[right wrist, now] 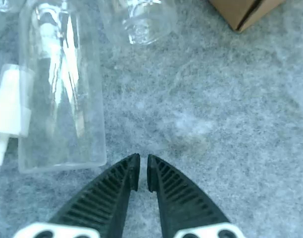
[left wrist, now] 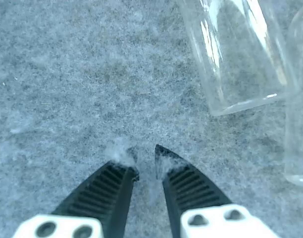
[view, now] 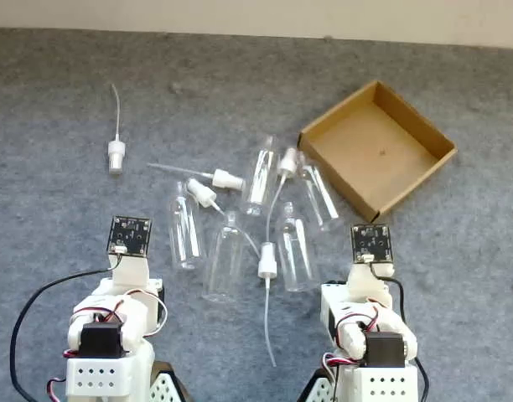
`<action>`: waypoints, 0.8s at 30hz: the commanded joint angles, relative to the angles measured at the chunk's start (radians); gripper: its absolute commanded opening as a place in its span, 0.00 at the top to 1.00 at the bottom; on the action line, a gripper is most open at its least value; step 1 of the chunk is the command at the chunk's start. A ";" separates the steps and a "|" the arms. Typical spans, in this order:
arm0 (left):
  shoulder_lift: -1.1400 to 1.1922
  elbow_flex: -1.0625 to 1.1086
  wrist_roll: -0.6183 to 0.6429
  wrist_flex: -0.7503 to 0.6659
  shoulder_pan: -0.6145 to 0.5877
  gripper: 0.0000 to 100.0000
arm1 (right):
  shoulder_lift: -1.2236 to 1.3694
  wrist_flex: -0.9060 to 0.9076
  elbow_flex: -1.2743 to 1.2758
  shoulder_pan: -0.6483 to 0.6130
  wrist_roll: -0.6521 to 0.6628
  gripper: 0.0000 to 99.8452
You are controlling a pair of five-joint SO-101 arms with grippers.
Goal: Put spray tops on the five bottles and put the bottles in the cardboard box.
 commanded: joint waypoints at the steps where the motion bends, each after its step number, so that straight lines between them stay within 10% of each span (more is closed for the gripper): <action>1: -0.007 0.022 -0.005 0.003 -0.013 0.99 | -0.008 0.001 0.143 0.012 -0.008 0.98; 13: -0.007 0.022 -0.005 -0.324 -0.015 0.99 | -0.008 0.001 0.143 0.012 -0.008 0.98; 24: -0.005 0.022 -0.008 -0.325 -0.025 0.99 | -0.008 0.001 0.143 0.012 -0.008 0.98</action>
